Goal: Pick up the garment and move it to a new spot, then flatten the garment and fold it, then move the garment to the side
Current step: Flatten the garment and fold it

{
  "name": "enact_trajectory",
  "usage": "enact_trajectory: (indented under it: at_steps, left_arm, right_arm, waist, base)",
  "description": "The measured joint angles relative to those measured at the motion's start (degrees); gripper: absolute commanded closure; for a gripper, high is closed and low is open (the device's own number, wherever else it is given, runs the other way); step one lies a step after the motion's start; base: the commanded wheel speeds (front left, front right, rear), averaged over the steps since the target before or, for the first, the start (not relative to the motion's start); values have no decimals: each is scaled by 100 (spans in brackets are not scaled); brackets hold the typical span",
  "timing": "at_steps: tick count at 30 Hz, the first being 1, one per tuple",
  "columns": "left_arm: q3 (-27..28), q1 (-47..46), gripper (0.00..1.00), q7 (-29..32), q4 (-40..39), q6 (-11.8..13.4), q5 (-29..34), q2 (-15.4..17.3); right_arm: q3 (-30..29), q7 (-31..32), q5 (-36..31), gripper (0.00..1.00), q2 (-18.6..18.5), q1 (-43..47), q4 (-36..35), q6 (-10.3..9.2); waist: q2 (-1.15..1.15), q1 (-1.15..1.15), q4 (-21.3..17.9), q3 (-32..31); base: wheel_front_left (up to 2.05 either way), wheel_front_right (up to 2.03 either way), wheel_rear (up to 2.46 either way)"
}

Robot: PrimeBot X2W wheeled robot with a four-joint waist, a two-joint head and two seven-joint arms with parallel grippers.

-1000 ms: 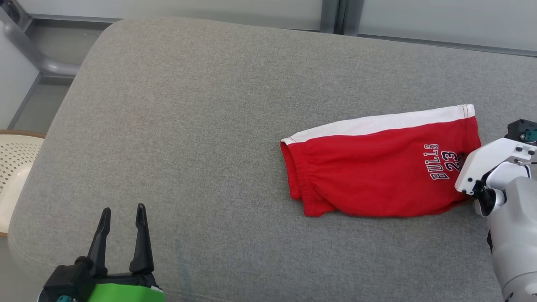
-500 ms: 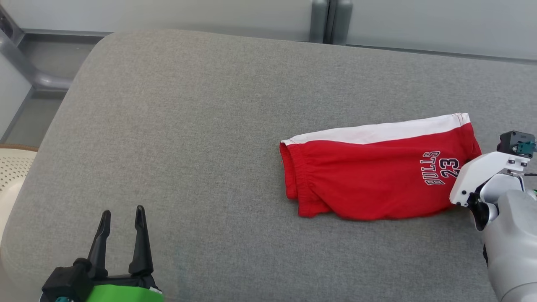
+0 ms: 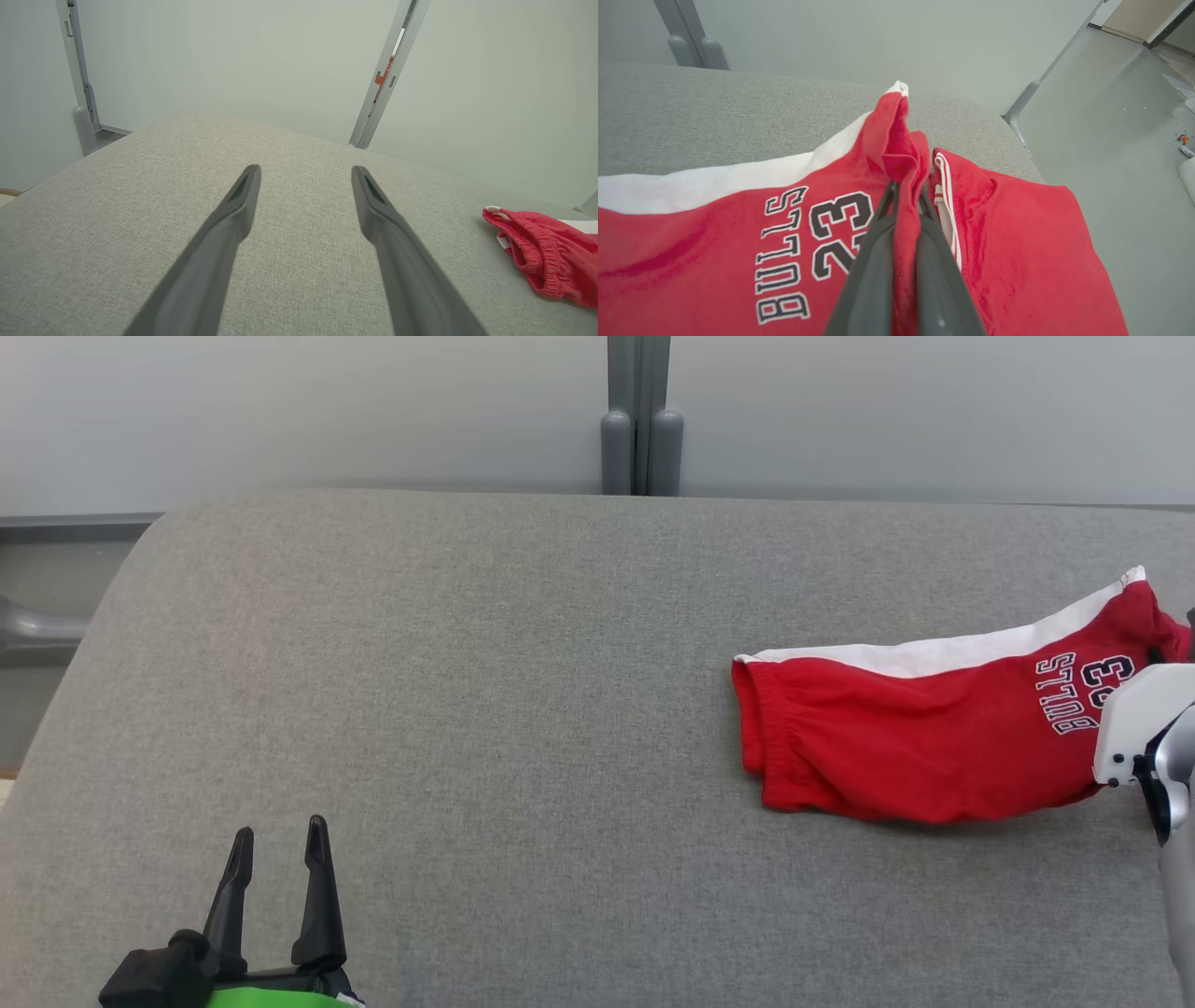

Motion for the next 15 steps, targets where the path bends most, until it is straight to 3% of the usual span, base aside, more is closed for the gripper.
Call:
enact_trajectory:
  at_steps: [9,15]
  left_arm:
    - [1,102,0,0,38,14,-41,0]
    - [-52,105,0,0,102,16,-44,0]
  right_arm:
    - [938,657,-290,100,637,257,-995,0]
    - [1677,1036,23,100,1027,342,-1063,0]
  waist:
    - [0,0,-142,-285]
    - [0,0,-18,-387]
  base:
    - [0,0,0]
    - [0,0,0]
